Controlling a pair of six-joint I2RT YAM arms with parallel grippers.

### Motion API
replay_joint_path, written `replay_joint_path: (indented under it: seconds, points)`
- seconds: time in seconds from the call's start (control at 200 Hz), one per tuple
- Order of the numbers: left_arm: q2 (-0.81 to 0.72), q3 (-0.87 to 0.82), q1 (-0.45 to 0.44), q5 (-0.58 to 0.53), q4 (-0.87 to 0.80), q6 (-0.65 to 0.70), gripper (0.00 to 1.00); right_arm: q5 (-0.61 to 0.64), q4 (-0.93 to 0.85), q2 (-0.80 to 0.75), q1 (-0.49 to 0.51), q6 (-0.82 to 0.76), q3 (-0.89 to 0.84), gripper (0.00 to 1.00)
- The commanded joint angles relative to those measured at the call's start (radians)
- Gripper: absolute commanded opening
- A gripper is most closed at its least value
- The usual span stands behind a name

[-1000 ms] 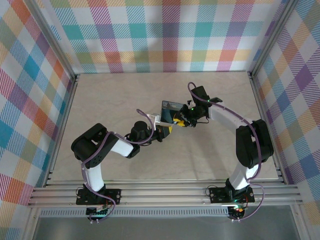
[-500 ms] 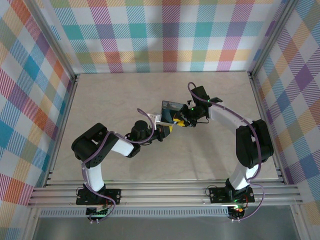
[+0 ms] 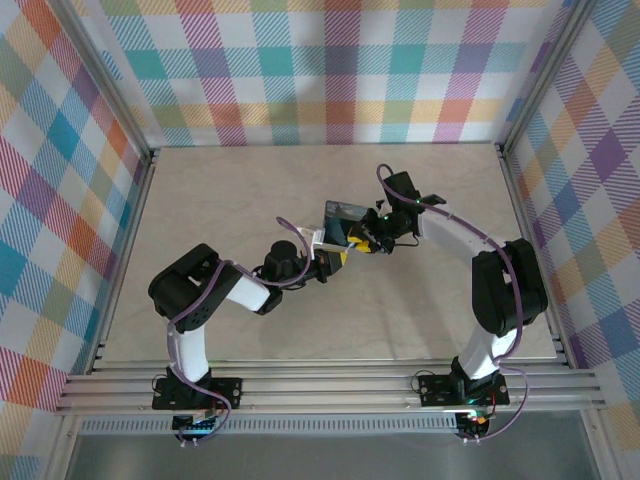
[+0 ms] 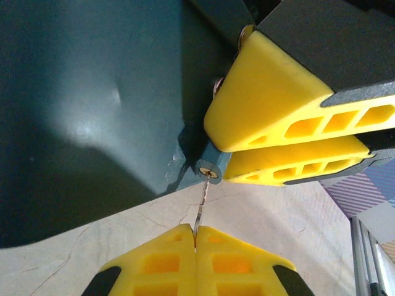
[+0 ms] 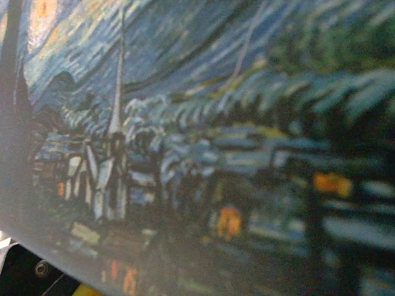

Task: Unlock the padlock with the key

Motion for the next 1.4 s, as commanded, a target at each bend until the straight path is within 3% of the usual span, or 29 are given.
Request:
replay_joint_path:
  seconds: [0.0,0.575,1.17,1.395]
  points:
    - [0.020,0.016,-0.001,0.056,0.090,0.029,0.00,-0.054,-0.015,-0.026,0.003,-0.018,0.004,0.00]
    - [0.010,0.003,0.023,0.058,0.069,0.023,0.00,-0.089,-0.108,-0.002,0.002,-0.100,0.067,0.00]
    - [0.060,0.055,0.051,0.060,0.091,-0.078,0.00,-0.120,-0.154,0.015,0.004,-0.153,0.076,0.00]
    - [0.077,0.077,0.072,0.108,0.138,-0.147,0.00,-0.127,-0.175,0.018,0.004,-0.178,0.078,0.00]
